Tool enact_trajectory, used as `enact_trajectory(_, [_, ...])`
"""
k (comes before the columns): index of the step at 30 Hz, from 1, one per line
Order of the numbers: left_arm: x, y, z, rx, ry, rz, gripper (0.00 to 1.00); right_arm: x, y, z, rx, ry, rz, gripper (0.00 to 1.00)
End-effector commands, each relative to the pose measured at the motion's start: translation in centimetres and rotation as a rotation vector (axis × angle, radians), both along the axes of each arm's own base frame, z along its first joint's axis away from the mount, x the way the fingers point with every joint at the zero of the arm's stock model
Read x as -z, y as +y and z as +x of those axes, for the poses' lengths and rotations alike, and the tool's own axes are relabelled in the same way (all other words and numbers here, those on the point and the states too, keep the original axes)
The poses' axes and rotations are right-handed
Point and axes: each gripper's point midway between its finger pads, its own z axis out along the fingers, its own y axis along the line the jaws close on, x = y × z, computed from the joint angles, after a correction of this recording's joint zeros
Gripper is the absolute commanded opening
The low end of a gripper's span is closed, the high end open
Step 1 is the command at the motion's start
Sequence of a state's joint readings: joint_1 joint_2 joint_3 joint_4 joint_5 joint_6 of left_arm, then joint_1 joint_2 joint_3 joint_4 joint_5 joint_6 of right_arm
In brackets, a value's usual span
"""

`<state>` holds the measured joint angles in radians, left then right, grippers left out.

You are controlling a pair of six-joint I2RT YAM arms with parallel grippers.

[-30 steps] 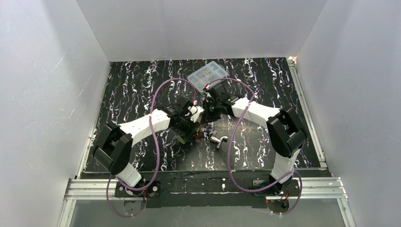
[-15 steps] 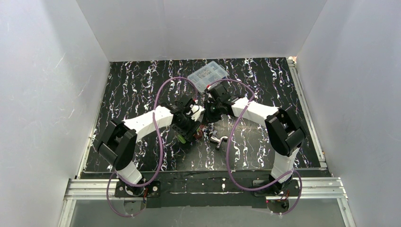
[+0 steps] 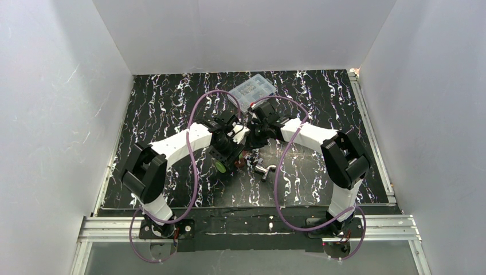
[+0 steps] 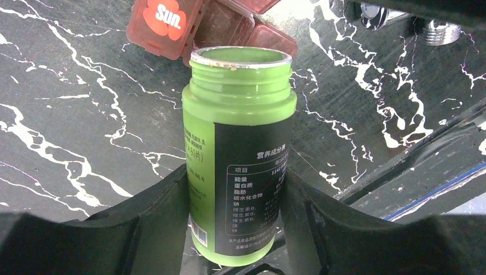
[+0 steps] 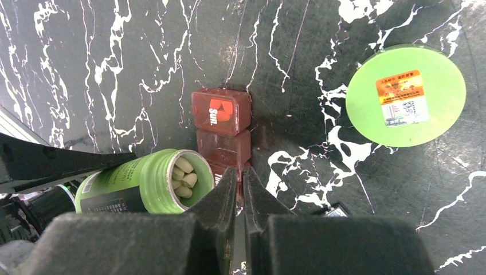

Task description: Sort the pills into containers

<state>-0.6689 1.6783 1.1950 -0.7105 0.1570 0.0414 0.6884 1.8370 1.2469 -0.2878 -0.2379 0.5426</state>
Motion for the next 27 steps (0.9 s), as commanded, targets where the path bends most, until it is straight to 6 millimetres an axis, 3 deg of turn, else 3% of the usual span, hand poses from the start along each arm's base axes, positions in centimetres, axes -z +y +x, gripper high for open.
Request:
enact_trajectory(1, [-0.7, -0.1, -0.5, -0.001, 0.052, -0.001, 0.0, -0.8, 0.4, 0.3, -0.011, -0.023, 0.03, 0.02])
enact_trajectory(27, [-0.7, -1.3, 0.3, -0.021, 0.118, 0.025, 0.0, -1.0, 1.1, -0.3, -0.042, -0.016, 0.061, 0.02])
